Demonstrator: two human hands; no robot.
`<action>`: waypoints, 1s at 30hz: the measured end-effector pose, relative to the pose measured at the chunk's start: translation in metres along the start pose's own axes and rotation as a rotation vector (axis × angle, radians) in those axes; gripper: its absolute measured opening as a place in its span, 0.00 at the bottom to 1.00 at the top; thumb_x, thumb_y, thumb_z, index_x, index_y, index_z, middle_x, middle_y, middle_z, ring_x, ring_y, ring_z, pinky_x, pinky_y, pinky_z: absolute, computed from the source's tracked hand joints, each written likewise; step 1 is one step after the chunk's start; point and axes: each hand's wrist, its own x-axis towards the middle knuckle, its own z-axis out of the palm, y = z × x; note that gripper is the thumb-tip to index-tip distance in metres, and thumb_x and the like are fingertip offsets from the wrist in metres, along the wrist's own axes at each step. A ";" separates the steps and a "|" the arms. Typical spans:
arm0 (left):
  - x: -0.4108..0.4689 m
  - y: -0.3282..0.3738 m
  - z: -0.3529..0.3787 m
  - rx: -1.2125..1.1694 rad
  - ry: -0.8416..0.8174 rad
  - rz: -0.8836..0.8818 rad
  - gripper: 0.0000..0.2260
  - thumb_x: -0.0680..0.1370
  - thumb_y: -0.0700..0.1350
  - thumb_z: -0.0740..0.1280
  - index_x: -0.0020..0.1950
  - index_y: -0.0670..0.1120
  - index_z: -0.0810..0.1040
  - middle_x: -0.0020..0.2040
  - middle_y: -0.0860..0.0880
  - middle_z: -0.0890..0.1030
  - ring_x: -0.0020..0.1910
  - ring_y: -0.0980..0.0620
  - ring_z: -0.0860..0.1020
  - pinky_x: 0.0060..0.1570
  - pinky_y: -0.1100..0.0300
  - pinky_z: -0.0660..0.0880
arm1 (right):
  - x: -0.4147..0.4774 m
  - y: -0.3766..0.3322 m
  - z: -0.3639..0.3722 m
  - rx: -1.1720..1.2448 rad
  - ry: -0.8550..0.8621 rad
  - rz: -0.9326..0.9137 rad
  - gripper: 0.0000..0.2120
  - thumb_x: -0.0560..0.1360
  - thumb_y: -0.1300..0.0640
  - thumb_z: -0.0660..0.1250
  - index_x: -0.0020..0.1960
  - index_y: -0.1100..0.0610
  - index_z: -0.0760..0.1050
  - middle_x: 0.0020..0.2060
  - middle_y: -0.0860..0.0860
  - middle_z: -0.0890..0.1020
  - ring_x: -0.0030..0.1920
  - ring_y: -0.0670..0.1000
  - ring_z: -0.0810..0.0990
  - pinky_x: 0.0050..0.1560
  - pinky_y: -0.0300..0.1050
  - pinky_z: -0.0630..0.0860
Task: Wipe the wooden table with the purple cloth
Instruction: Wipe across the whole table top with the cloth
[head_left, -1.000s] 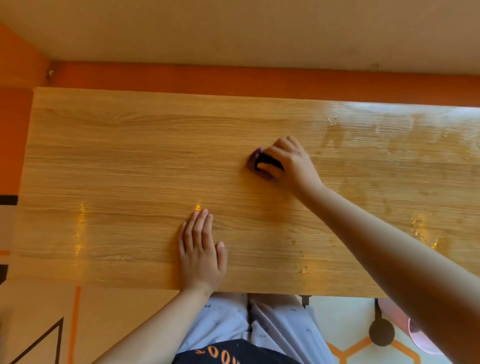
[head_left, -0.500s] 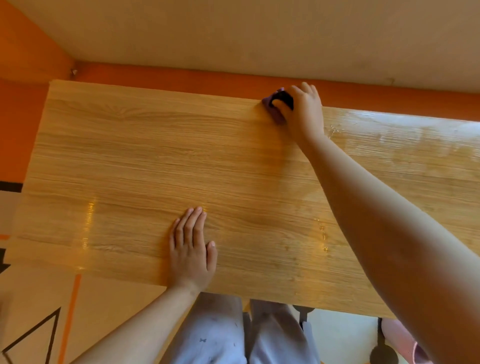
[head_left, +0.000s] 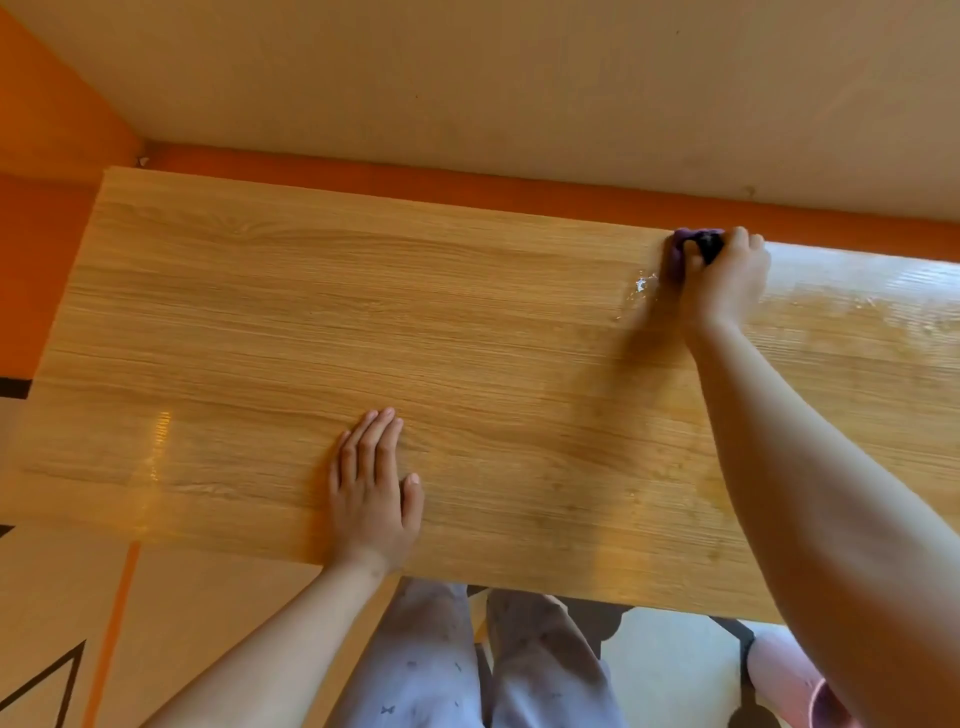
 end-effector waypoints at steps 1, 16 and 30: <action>0.000 -0.001 0.000 -0.003 -0.002 0.000 0.26 0.74 0.47 0.57 0.71 0.40 0.68 0.72 0.44 0.69 0.73 0.45 0.64 0.73 0.46 0.57 | -0.011 -0.013 0.006 0.029 -0.016 -0.026 0.12 0.76 0.54 0.63 0.53 0.62 0.72 0.55 0.59 0.75 0.56 0.60 0.72 0.54 0.51 0.67; -0.001 -0.002 0.001 -0.035 0.012 0.001 0.26 0.74 0.48 0.57 0.71 0.41 0.69 0.72 0.44 0.70 0.73 0.45 0.64 0.73 0.48 0.55 | -0.043 0.030 -0.012 0.035 -0.002 -0.028 0.13 0.77 0.53 0.62 0.54 0.63 0.71 0.54 0.61 0.74 0.56 0.60 0.72 0.54 0.52 0.67; -0.001 -0.002 -0.001 -0.029 0.008 0.007 0.26 0.73 0.48 0.57 0.71 0.41 0.68 0.72 0.44 0.69 0.73 0.44 0.64 0.73 0.47 0.56 | -0.173 -0.055 0.026 0.171 -0.191 -0.420 0.10 0.76 0.55 0.64 0.52 0.61 0.73 0.50 0.56 0.77 0.51 0.56 0.72 0.50 0.47 0.68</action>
